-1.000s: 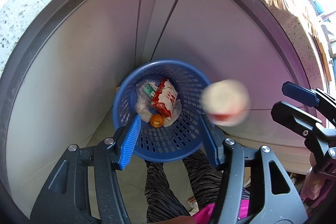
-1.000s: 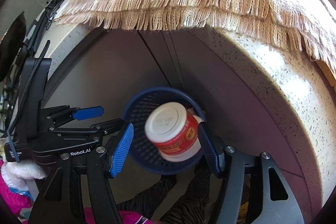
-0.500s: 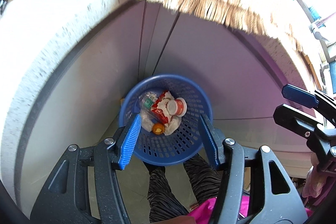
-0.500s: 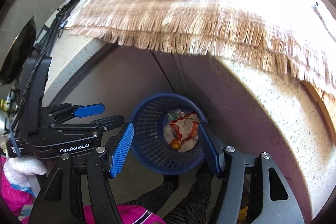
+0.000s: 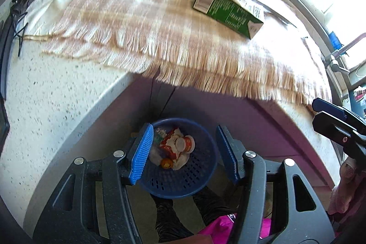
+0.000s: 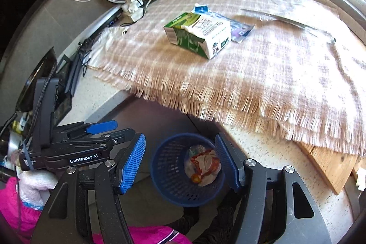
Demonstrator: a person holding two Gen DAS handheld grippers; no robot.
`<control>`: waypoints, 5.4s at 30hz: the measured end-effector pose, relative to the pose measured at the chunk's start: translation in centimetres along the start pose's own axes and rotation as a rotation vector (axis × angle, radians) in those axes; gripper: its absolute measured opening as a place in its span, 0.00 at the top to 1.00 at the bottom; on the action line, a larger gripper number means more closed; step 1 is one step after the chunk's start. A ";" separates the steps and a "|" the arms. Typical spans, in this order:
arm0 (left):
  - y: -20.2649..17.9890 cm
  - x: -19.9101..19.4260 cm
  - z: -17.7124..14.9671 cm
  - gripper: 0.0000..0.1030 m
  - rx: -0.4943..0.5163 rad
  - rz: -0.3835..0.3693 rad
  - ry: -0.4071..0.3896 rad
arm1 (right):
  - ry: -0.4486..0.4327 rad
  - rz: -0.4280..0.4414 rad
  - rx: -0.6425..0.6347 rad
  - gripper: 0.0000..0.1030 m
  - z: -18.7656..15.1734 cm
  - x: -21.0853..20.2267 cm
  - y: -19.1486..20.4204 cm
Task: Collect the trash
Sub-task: 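Raise both tools back over the cloth toward the milk carton, then grasp the green milk carton with the left tool while the right tool grasps the clear plastic strip, then carry the milk carton and plastic strip down over the blue wastebasket with both tools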
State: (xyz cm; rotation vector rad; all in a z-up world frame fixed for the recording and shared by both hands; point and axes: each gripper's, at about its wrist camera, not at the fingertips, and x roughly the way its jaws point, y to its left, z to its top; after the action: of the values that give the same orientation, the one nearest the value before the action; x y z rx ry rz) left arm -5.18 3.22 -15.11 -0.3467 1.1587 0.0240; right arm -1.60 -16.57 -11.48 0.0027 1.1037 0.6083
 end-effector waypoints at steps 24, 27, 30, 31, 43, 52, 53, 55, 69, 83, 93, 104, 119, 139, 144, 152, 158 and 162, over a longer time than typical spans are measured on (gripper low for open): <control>-7.6 1.3 11.6 0.30 -0.091 -0.077 -0.088 | -0.125 -0.120 -0.029 0.33 9.9 -4.7 -12.2; -8.1 2.0 12.6 0.28 -0.129 -0.070 -0.093 | -0.115 -0.135 -0.068 0.33 11.1 -4.2 -13.2; -8.4 2.7 13.4 0.28 -0.171 -0.063 -0.097 | -0.103 -0.158 -0.116 0.33 12.1 -3.6 -13.8; -8.4 3.0 13.7 0.28 -0.188 -0.054 -0.095 | -0.099 -0.164 -0.133 0.33 12.5 -3.4 -14.0; -6.6 6.4 16.3 0.28 -0.398 -0.014 -0.036 | -0.054 -0.139 -0.186 0.33 15.3 -1.2 -16.2; -7.2 8.3 18.1 0.26 -0.413 0.099 -0.017 | -0.034 -0.089 -0.153 0.33 17.0 0.1 -18.2; -7.4 8.5 18.3 0.23 -0.413 0.107 -0.018 | -0.030 -0.085 -0.155 0.33 17.2 0.3 -18.3; -7.7 8.9 18.6 0.20 -0.408 0.131 -0.020 | -0.019 -0.082 -0.166 0.33 17.6 0.8 -18.4; -6.9 11.4 19.1 0.17 -0.392 0.195 0.002 | 0.091 -0.118 -0.308 0.33 19.3 5.6 -17.8; -4.6 10.6 20.0 0.33 -0.413 0.095 -0.006 | 0.191 -0.115 -0.289 0.76 19.7 8.2 -19.3; -4.8 9.9 19.2 0.34 -0.383 0.065 0.018 | 0.146 -0.044 -0.146 0.90 20.3 6.7 -20.4; -6.9 10.8 19.0 0.20 -0.353 0.087 0.074 | 0.122 -0.056 -0.133 0.90 20.1 6.2 -20.3; -6.6 9.9 17.1 0.29 -0.399 0.043 0.024 | 0.095 -0.052 -0.105 0.90 19.8 5.5 -20.5; -6.7 2.6 14.6 0.29 -0.269 0.044 -0.100 | 0.015 0.056 0.048 0.90 15.9 0.5 -18.7; -5.9 1.0 12.7 0.29 -0.228 0.030 -0.110 | -0.011 0.081 0.072 0.90 13.5 -1.2 -15.8; -4.2 -0.7 8.2 0.29 -0.170 0.019 -0.090 | -0.004 0.108 0.110 0.90 8.8 -2.1 -10.5; -3.1 -1.0 4.7 0.29 -0.151 0.004 -0.062 | 0.030 0.117 0.130 0.90 5.2 -1.6 -7.3; -2.4 -0.9 2.7 0.29 -0.148 -0.008 -0.039 | 0.053 0.117 0.139 0.90 3.0 -1.0 -5.5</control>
State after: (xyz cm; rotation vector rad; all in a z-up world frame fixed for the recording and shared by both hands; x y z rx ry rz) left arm -2.71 1.87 -12.72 -0.4801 1.1193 0.1097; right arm 3.16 -20.81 -10.85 0.1730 1.2013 0.6379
